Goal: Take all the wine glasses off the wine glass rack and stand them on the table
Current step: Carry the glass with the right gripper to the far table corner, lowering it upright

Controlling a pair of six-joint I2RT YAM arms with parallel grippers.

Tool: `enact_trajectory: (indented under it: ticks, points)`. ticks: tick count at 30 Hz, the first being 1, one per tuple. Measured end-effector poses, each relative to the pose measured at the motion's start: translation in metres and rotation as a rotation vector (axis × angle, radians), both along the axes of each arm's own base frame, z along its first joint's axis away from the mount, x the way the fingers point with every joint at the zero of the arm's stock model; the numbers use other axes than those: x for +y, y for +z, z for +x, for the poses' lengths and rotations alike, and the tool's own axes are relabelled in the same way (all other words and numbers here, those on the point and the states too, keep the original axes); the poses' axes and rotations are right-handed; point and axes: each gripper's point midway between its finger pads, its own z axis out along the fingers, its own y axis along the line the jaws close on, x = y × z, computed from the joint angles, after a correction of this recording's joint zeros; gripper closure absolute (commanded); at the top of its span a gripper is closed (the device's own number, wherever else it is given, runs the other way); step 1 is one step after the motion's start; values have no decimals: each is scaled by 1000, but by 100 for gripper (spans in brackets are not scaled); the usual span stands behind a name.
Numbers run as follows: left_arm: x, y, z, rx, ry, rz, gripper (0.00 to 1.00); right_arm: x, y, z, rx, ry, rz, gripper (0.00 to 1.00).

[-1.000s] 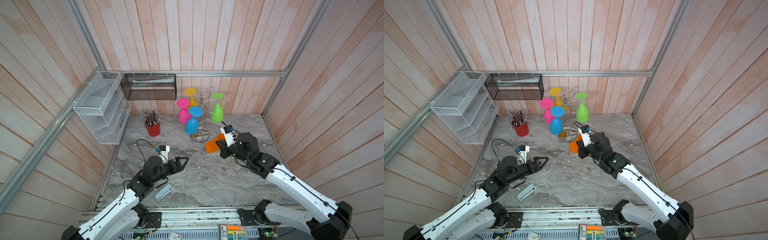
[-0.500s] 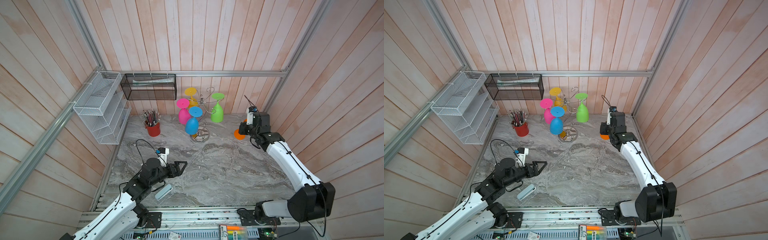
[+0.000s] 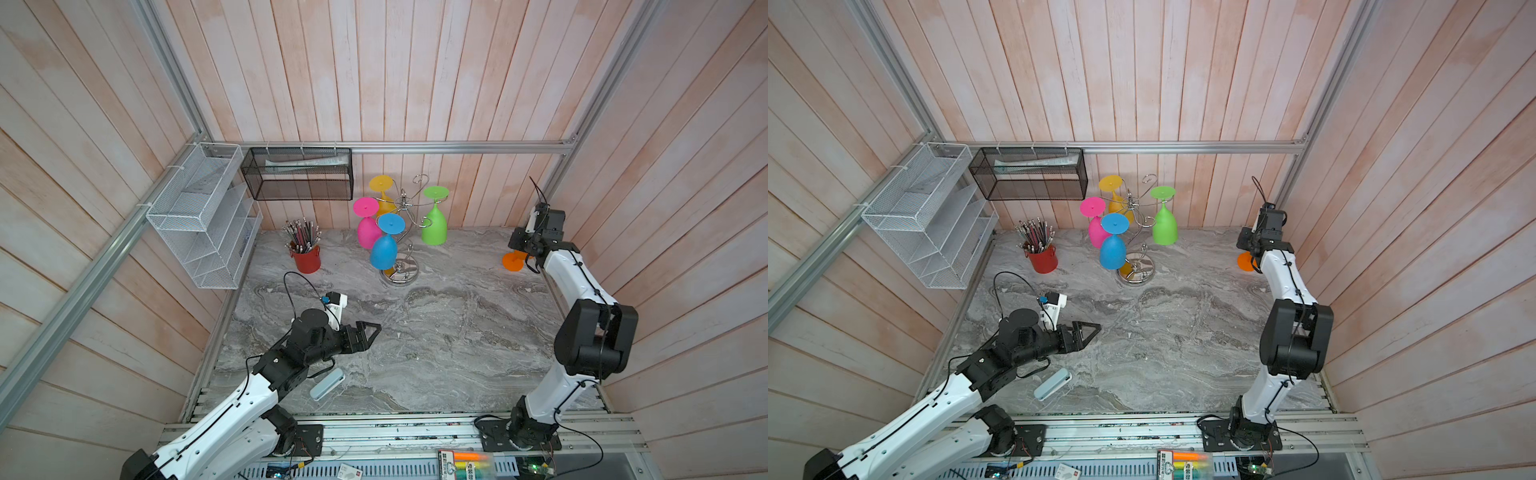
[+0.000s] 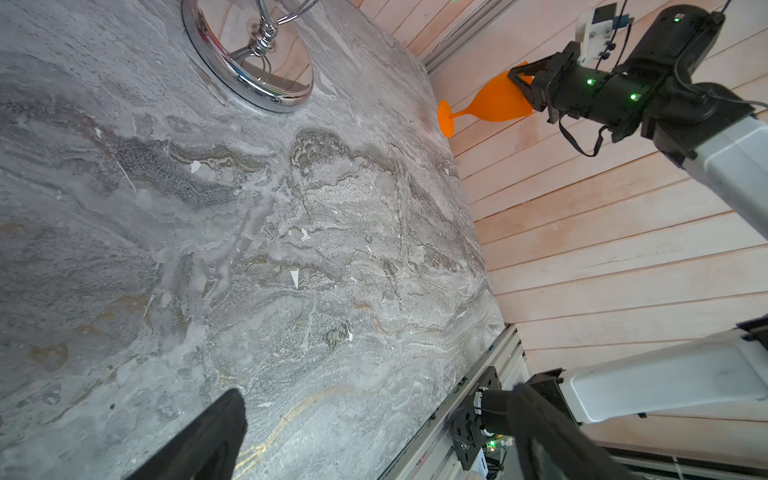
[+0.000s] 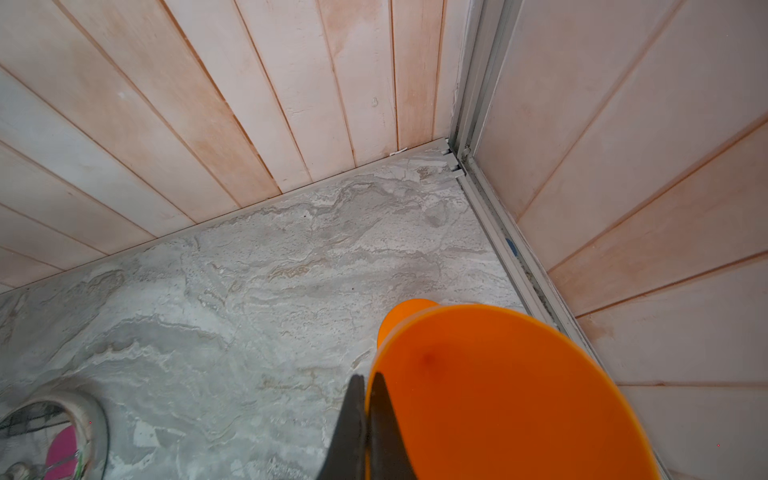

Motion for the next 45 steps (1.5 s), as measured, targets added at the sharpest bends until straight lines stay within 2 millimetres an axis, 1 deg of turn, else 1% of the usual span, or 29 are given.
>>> enact_trajectory:
  ticks: [5, 10, 13, 16, 20, 29, 33, 36, 38, 45]
  points:
    - [-8, 4, 6, 1, -14, -1, 0, -13, -3, 24, -6, -24, -12, 100]
    - [-16, -3, 8, 16, -32, 3, 0, -21, -10, 48, -5, -31, -16, 100]
    - [-20, -5, 10, 18, -41, 0, 0, -24, -17, 57, 5, -34, -13, 100]
    - [-22, -10, 11, 30, -43, 7, 0, -25, -22, 64, 16, -29, -8, 100]
    - [-24, -12, 13, 33, -44, 10, 0, -25, -21, 74, 16, -22, -4, 100]
    - [-27, -6, 12, 14, -51, -6, 0, -20, -15, 82, 8, 8, 16, 100]
    - [-26, 1, 10, -5, -53, -20, 0, -17, -25, 84, 29, 23, 30, 99]
    - [-26, 6, 9, -18, -55, -29, 0, -14, -36, 82, 59, 32, 34, 87]
    - [-26, 8, 8, -22, -58, -32, 0, -12, -37, 82, 64, 45, 26, 80]
    - [-28, 7, 5, -22, -68, -27, 0, 1, -24, 83, 67, 88, -23, 49]
